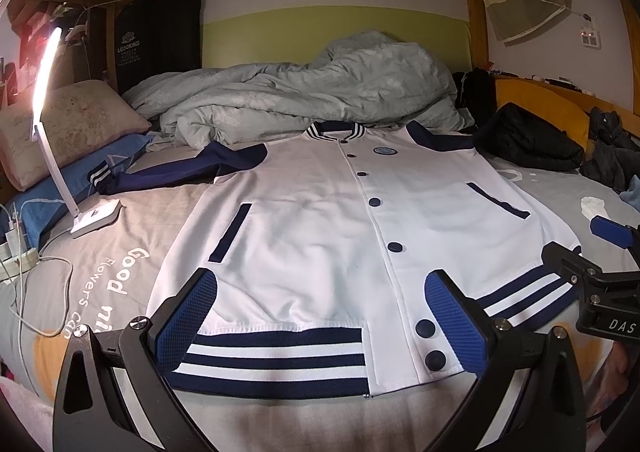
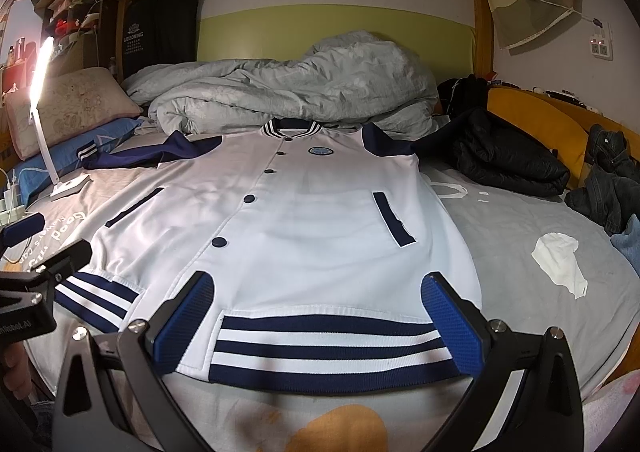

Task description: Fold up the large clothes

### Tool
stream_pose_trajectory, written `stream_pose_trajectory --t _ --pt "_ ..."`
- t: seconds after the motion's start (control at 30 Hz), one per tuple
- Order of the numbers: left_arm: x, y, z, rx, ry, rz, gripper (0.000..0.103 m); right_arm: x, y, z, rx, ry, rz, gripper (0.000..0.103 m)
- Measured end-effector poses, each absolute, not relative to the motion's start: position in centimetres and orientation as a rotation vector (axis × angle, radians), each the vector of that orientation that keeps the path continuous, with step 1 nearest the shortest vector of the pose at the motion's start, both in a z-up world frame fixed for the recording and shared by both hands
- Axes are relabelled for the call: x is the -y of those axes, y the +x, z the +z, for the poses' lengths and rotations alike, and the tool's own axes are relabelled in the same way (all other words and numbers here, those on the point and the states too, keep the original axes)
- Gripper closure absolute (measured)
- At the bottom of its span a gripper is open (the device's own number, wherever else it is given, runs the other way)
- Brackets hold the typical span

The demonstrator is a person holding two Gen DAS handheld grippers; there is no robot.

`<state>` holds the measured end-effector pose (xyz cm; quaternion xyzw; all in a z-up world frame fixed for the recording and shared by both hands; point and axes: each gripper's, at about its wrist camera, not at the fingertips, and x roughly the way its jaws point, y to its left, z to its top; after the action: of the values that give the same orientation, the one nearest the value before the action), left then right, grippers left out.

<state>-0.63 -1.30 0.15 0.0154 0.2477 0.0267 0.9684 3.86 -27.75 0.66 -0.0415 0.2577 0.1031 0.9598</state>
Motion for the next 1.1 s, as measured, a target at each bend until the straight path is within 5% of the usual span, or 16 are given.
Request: stream_pose_trajectory --t 1.1 --pt "1.37 -0.56 0.21 -0.505 0.024 0.015 0.0 28.3 3.7 0.72 -0.533 -0.026 0.245 0.0"
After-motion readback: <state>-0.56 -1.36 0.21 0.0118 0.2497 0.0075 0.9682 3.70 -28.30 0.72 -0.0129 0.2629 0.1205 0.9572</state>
